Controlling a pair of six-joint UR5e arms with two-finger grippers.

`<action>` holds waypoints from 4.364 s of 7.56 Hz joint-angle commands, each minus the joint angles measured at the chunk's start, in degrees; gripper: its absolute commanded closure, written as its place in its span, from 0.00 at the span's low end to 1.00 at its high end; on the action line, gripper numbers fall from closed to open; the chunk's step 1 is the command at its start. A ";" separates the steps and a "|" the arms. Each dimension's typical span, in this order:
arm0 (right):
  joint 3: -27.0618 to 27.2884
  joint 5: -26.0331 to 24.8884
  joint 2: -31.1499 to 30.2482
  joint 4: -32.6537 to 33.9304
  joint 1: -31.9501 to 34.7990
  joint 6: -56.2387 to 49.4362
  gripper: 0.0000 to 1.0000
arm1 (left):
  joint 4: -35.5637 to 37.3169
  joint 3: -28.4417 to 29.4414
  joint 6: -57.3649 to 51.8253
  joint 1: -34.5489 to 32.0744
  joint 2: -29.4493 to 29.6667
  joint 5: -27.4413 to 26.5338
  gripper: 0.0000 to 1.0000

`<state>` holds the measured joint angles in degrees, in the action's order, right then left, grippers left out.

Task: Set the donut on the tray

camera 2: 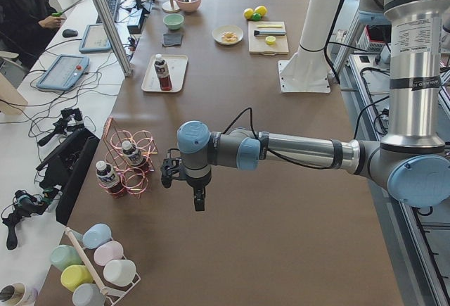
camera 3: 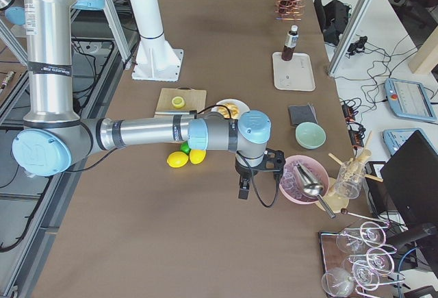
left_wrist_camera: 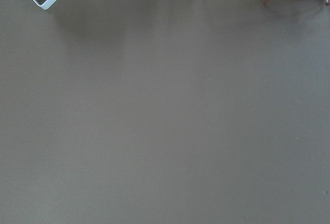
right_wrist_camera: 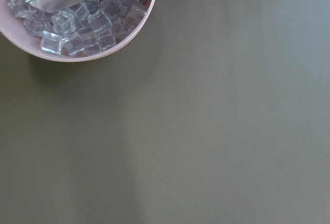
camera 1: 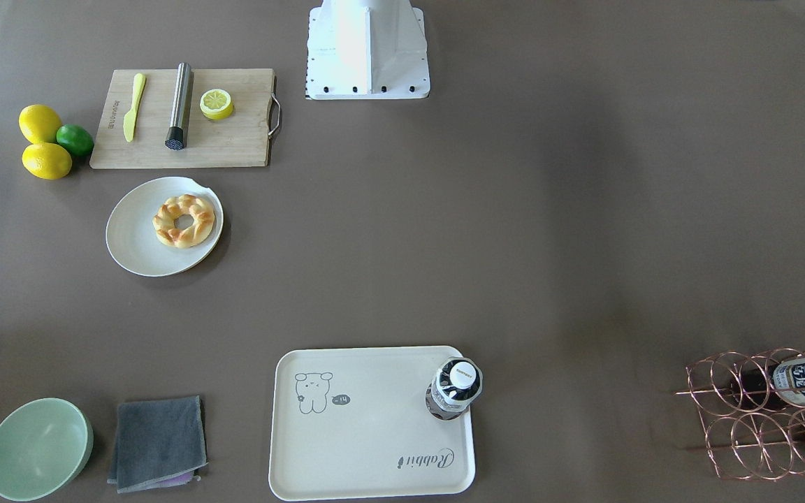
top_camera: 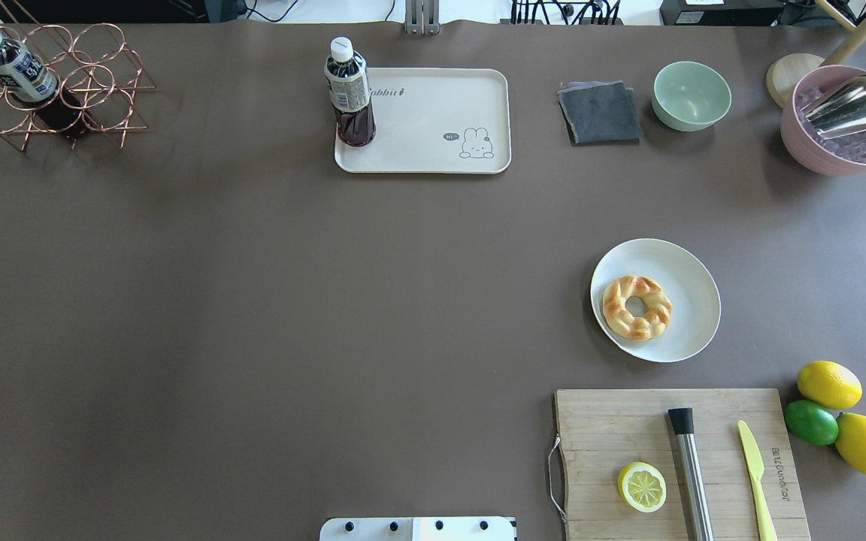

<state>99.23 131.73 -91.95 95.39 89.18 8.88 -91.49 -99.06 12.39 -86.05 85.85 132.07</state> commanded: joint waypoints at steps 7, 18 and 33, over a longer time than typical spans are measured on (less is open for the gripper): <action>0.70 2.04 -0.95 -0.56 -0.06 0.08 0.00 | -0.18 1.15 -0.09 0.00 0.20 0.29 0.02; 0.52 2.74 -1.30 -0.47 -0.06 -3.96 0.00 | -0.27 1.06 -0.09 0.00 0.29 0.12 0.02; 0.52 5.99 -1.38 -2.39 0.47 -4.14 0.00 | -0.27 1.24 -0.09 0.00 0.29 -0.06 0.02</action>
<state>99.86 137.82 -93.29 94.62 89.65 4.75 -91.83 -97.83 12.30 -86.04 86.13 132.01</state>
